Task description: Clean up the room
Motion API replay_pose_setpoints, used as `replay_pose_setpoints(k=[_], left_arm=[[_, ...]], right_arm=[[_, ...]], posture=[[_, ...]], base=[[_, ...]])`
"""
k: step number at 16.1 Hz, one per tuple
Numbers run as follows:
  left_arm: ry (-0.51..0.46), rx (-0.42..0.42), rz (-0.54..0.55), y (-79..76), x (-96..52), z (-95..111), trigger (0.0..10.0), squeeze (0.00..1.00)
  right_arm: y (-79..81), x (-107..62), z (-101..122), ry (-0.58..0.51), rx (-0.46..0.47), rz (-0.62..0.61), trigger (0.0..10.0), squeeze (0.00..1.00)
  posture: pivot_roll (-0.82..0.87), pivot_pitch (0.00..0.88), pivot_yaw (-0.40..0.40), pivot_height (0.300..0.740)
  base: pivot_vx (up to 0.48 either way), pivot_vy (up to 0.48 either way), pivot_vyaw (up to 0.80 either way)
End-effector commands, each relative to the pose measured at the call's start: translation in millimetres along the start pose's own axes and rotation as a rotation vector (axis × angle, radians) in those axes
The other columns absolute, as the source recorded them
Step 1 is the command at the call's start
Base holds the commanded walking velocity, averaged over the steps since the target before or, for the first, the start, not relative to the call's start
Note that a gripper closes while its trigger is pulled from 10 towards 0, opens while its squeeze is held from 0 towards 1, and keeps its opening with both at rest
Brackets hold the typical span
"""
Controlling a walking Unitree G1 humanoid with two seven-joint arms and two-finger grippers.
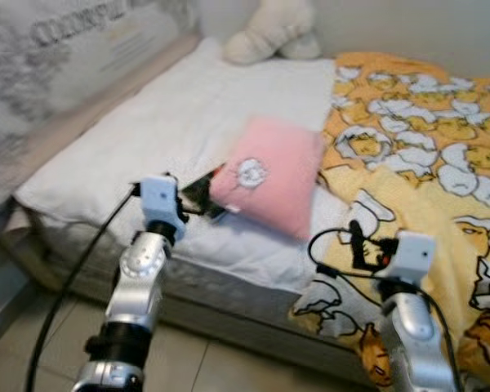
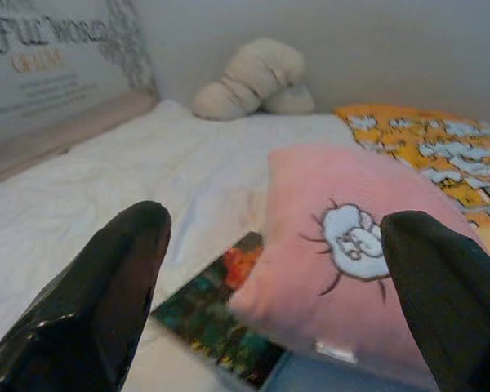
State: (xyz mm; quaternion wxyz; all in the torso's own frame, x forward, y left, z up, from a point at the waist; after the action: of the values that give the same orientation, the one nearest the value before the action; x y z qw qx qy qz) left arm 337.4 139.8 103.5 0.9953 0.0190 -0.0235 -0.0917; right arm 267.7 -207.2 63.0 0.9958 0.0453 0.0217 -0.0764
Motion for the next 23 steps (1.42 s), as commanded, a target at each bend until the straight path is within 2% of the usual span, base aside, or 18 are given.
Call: replay_pose_setpoints(k=[1,2,9,12,13,14,15,16,17,18,20,23], left_arm=[[-0.011,0.029,-0.023,-3.3,5.3,5.3,10.0,0.0],[-0.006,0.056,-0.038,-5.3,6.3,4.7,10.0,0.0],[-0.013,0.058,-0.053,-6.7,9.7,5.8,10.0,0.0],[-0.019,0.065,-0.068,-6.8,17.6,10.5,10.0,0.0],[0.015,0.137,-0.103,-16.7,29.6,11.0,10.0,0.0],[0.03,0.189,-0.176,-34.3,40.7,14.0,10.0,0.0],[0.123,0.185,-0.227,-48.1,49.5,6.0,10.0,0.0],[0.253,0.073,-0.28,-60.7,55.0,-6.5,10.0,0.0],[0.345,0.007,-0.295,-64.2,54.4,-16.5,10.0,0.0],[0.365,-0.005,-0.299,-65.0,53.9,-18.8,10.0,0.0],[0.436,-0.168,-0.236,-55.2,57.7,-19.9,10.0,0.0],[0.458,-0.196,-0.224,-53.7,60.4,-17.9,10.0,0.0]], right_arm=[[1.5,2.7,1.2,0.0,0.008,-0.003,10.0,0.0],[0.7,2.7,1.0,0.001,0.006,-0.005,10.0,0.0],[-2.6,5.0,0.7,0.005,0.002,-0.014,10.0,0.0],[-11.6,9.5,6.7,-0.002,0.07,-0.081,10.0,0.0],[-23.3,18.2,8.8,0.005,0.116,-0.13,10.0,0.0],[-34.2,26.0,4.1,0.048,0.167,-0.175,10.0,0.0],[-42.5,32.7,-4.1,0.106,0.244,-0.213,10.0,0.0],[-45.5,41.3,-12.0,0.179,0.343,-0.194,10.0,0.0],[-45.7,43.4,-18.3,0.224,0.402,-0.175,10.0,0.0],[-45.5,43.4,-19.7,0.234,0.415,-0.171,10.0,0.0],[-32.4,46.5,-30.0,0.304,0.477,-0.086,10.0,0.0],[-21.8,48.8,-27.4,0.307,0.484,-0.016,10.0,0.0]], posture=[[0.04,0.0,-0.003,0.74],[0.04,0.0,-0.003,0.74],[0.03,0.0,0.001,0.74],[0.02,0.0,0.011,0.74],[0.02,0.0,0.019,0.74],[0.01,0.0,0.022,0.74],[0.0,0.0,0.03,0.74],[-0.01,0.0,0.026,0.74],[-0.02,0.0,0.035,0.74],[-0.02,0.0,0.035,0.74],[-0.06,0.0,0.05,0.74],[-0.1,0.013,0.05,0.74]], base=[[0.48,0.0,0.0],[0.48,0.0,0.0],[0.48,0.0,0.0],[0.48,0.0,0.0],[0.337,0.0,0.0],[0.0,0.0,0.0],[0.0,0.0,0.0],[0.0,0.0,0.0],[0.0,0.0,0.0],[0.0,0.0,0.0],[0.0,0.0,0.0],[0.0,0.0,0.0]])
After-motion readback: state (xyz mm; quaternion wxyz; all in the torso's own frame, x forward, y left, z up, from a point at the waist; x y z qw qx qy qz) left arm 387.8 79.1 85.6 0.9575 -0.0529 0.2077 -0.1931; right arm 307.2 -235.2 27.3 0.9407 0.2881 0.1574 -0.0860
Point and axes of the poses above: a point about 5 cm out from each wrist's last joint towards the gripper, its own x axis pointing out of the wrist towards the gripper, its own z axis along the axis of the wrist's last joint, y = z × x, the point moved 2 cm from there along x, pointing out of the wrist towards the gripper, and after that the axes turned 3 degrees about x, right-handed, at the moved point
